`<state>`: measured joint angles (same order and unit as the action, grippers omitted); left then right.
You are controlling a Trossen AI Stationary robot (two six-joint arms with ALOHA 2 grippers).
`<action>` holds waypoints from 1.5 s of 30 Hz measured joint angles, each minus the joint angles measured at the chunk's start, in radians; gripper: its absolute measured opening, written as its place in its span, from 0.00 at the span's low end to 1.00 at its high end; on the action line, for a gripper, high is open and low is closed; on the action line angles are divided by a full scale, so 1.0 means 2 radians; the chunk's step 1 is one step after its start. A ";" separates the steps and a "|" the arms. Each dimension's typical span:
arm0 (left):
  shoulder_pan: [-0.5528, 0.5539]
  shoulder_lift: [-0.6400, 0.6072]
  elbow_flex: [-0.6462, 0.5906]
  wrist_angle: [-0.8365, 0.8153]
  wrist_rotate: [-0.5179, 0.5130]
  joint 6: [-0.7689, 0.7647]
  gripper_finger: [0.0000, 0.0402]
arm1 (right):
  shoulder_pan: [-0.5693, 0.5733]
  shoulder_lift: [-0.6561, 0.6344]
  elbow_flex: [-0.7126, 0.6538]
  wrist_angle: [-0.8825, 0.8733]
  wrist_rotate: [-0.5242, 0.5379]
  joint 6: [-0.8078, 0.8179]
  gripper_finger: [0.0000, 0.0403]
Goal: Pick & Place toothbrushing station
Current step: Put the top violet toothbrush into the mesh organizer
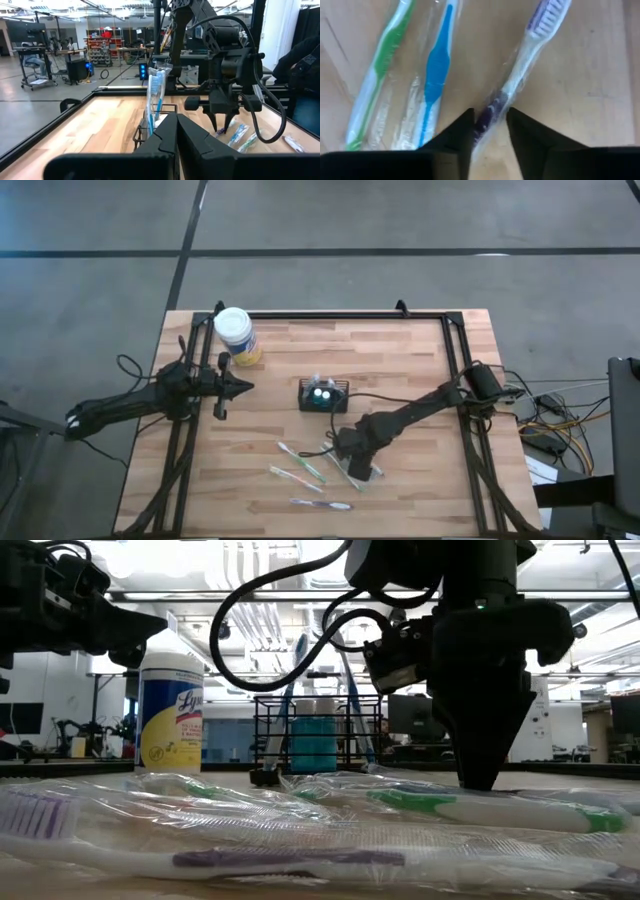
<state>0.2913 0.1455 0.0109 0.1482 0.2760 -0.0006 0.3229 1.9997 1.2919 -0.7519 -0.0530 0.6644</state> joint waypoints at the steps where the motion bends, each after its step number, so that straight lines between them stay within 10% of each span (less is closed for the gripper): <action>1: 0.000 0.000 0.000 0.000 0.001 -0.001 0.02 | 0.000 -0.002 0.000 0.000 0.002 -0.004 0.20; 5: 0.000 0.000 0.000 0.000 0.011 -0.001 0.02 | -0.001 -0.012 -0.002 -0.004 0.003 -0.017 0.05; 20: 0.000 0.000 0.015 0.032 -0.025 -0.023 0.02 | 0.000 -0.171 -0.003 -0.015 0.138 -0.064 0.05; 29: -0.005 0.032 0.059 0.029 -0.012 -0.029 0.04 | -0.004 -0.281 -0.020 0.172 0.157 -0.225 0.05; 45: -0.065 0.198 0.179 0.130 0.049 0.000 0.52 | -0.042 -0.262 -0.037 0.363 0.076 -0.369 0.04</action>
<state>0.1612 0.5419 0.3691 0.4078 0.3734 -0.0006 0.2396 1.4751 1.2171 -0.0254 0.0989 -0.0727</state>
